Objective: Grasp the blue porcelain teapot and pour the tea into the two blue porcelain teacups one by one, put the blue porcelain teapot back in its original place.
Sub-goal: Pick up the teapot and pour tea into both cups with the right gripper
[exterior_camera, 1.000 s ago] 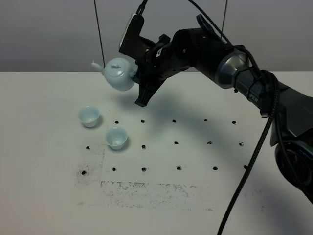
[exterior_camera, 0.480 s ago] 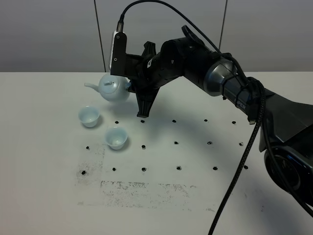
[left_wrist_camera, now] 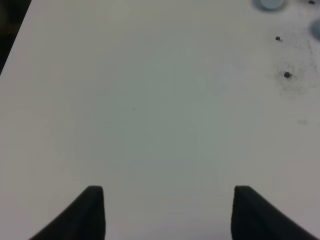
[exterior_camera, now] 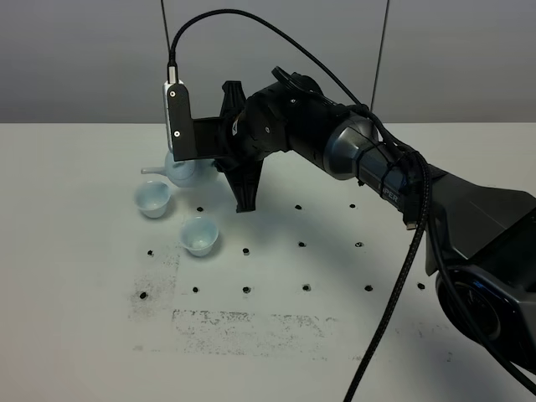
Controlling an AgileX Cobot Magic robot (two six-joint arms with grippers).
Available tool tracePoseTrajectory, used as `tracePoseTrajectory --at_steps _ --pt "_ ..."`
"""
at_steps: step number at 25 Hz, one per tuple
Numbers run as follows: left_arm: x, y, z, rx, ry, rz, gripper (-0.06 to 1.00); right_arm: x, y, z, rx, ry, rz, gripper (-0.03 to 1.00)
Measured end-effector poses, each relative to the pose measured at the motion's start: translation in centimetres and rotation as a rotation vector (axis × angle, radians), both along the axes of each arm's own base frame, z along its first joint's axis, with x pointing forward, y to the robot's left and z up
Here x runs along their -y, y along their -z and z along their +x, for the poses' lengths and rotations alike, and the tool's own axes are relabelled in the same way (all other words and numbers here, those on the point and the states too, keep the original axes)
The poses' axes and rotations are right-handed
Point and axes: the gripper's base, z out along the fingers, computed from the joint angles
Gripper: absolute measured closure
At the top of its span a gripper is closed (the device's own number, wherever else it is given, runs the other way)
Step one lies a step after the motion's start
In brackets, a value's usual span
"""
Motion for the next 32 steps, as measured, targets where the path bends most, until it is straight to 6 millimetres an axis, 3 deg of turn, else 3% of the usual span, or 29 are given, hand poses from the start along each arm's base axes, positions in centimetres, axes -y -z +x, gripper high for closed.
tracePoseTrajectory --at_steps 14,32 --pt "0.0 0.0 0.0 0.000 0.000 0.000 0.43 -1.4 0.5 -0.7 0.123 -0.109 -0.159 0.94" --pt "0.0 0.0 0.0 0.000 0.000 0.000 0.43 -1.0 0.2 -0.2 0.208 -0.133 -0.239 0.94"
